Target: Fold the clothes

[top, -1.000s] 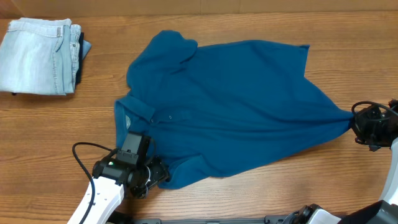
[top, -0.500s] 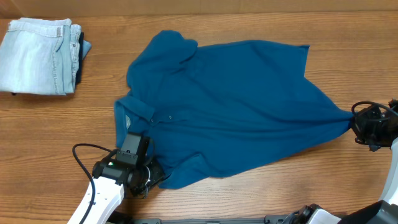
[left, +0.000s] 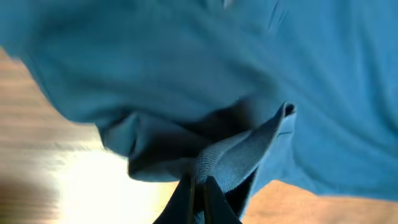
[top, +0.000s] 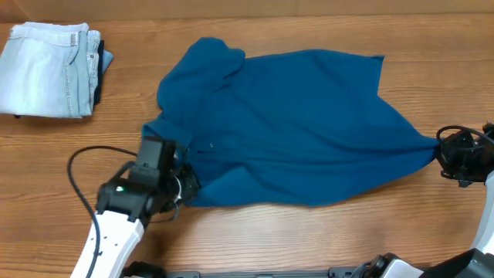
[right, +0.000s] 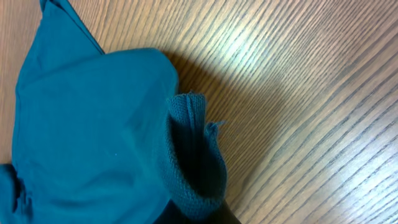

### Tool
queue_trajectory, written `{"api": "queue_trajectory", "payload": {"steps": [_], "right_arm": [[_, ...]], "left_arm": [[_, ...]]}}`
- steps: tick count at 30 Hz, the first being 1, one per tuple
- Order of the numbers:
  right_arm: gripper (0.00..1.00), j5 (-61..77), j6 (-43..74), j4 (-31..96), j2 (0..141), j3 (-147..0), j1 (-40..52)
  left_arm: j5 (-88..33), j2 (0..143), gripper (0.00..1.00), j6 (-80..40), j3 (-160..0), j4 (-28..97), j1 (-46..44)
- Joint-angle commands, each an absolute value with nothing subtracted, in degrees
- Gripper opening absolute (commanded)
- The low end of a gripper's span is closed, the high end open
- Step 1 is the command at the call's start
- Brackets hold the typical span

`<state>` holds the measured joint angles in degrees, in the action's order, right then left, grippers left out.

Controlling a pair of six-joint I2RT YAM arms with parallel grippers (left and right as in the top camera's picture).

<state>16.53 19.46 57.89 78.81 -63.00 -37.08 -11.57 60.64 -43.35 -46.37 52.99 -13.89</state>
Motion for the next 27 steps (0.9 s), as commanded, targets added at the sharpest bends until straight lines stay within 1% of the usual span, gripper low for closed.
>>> {"api": "queue_trajectory", "payload": {"steps": [1,8,14,22,27], "right_arm": [[0.04,16.8,19.3,56.7,77.5,-64.6,-37.2],[0.04,17.7,19.4,54.0,77.8,-64.6,-36.8],[0.04,17.7,19.6,51.2,81.7,-64.6,-35.2],[0.04,17.7,19.6,47.5,89.2,-64.6,-32.3],[0.04,18.1,19.1,42.8,90.0,-64.6,-30.7]], "left_arm": [[-8.4,60.7,0.05,-36.4,-50.3,54.2,-10.3],[-5.8,61.8,0.05,-34.2,-50.4,53.7,-6.7],[-5.4,64.8,0.06,-31.7,-50.4,50.9,-6.7],[-5.5,68.1,0.06,-31.2,-50.4,50.6,-6.7],[-5.3,68.2,0.06,-31.2,-50.4,49.8,-6.7]]}}
